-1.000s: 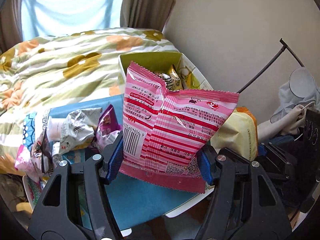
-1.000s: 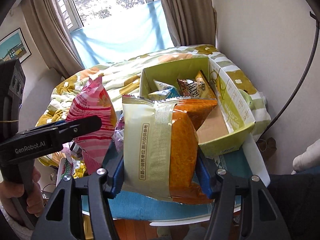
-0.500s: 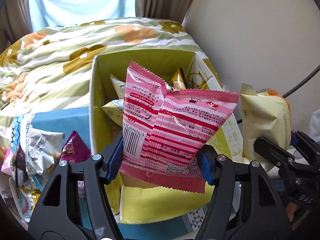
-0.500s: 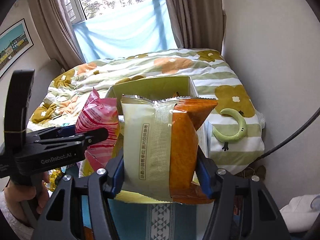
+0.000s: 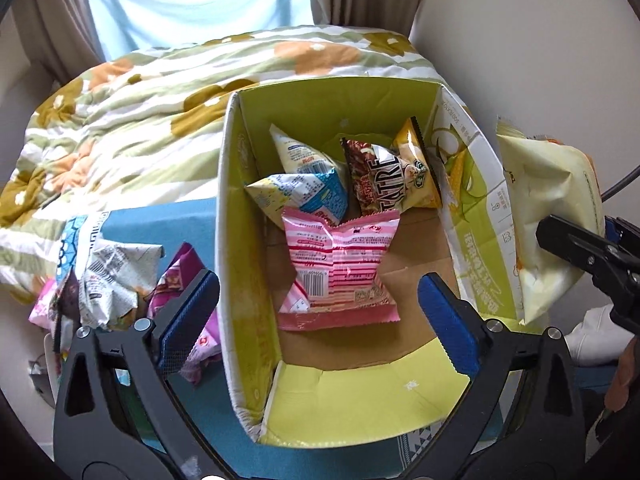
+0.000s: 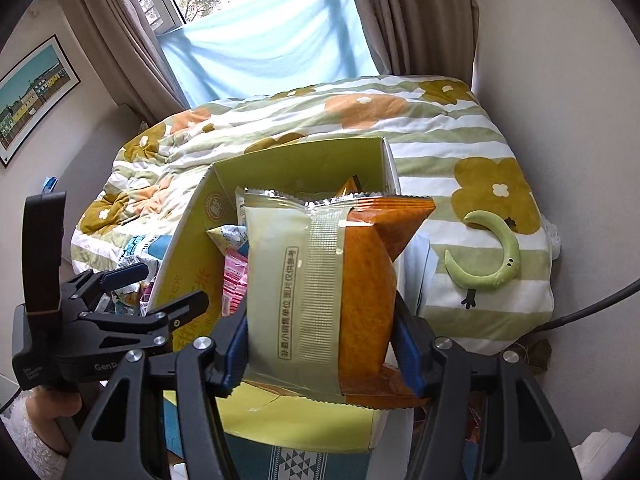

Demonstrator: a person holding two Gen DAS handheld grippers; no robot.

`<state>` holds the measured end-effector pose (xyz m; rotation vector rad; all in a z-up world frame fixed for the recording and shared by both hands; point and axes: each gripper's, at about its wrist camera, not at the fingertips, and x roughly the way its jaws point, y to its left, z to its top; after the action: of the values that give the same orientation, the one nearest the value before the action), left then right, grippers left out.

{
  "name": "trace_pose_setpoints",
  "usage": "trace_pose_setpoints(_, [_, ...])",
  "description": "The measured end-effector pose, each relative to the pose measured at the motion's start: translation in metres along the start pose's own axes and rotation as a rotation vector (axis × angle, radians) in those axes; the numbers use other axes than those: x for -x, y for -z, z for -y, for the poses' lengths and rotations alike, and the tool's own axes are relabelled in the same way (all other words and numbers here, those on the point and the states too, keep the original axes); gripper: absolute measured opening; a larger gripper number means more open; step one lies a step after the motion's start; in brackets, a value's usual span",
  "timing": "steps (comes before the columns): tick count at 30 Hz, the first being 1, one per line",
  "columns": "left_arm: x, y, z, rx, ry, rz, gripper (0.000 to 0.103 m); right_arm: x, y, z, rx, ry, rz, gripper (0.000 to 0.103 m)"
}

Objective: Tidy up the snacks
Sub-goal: 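Carry both bags into the cardboard box and open both tools to release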

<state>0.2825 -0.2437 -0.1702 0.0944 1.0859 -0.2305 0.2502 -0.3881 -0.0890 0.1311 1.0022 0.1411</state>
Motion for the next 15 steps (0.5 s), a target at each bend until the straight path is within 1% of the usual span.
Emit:
trace_pose_setpoints(2, [0.009, 0.009, -0.006, -0.003, -0.013, 0.006, 0.099, -0.002, -0.002, -0.005, 0.009, -0.010, -0.007, 0.057])
trace_pose_setpoints(5, [0.018, 0.017, -0.011, -0.016, -0.031, 0.013, 0.099, -0.015, -0.007, -0.016, 0.035, 0.003, -0.036, 0.057])
trace_pose_setpoints(9, [0.025, 0.019, -0.015, -0.029, -0.046, 0.028, 0.099, -0.038, -0.014, -0.025, 0.050, -0.011, -0.059, 0.058])
trace_pose_setpoints(12, [0.024, 0.019, -0.019, -0.022, -0.041, 0.029, 0.099, -0.056, -0.018, -0.029, 0.064, -0.019, -0.075, 0.059])
trace_pose_setpoints(14, [0.019, 0.020, -0.020, -0.021, -0.041, 0.018, 0.099, -0.063, -0.018, -0.031, 0.090, -0.013, -0.061, 0.071])
trace_pose_setpoints(15, [0.018, 0.022, -0.021, -0.021, -0.041, 0.013, 0.099, -0.064, -0.018, -0.032, 0.107, 0.001, -0.047, 0.090])
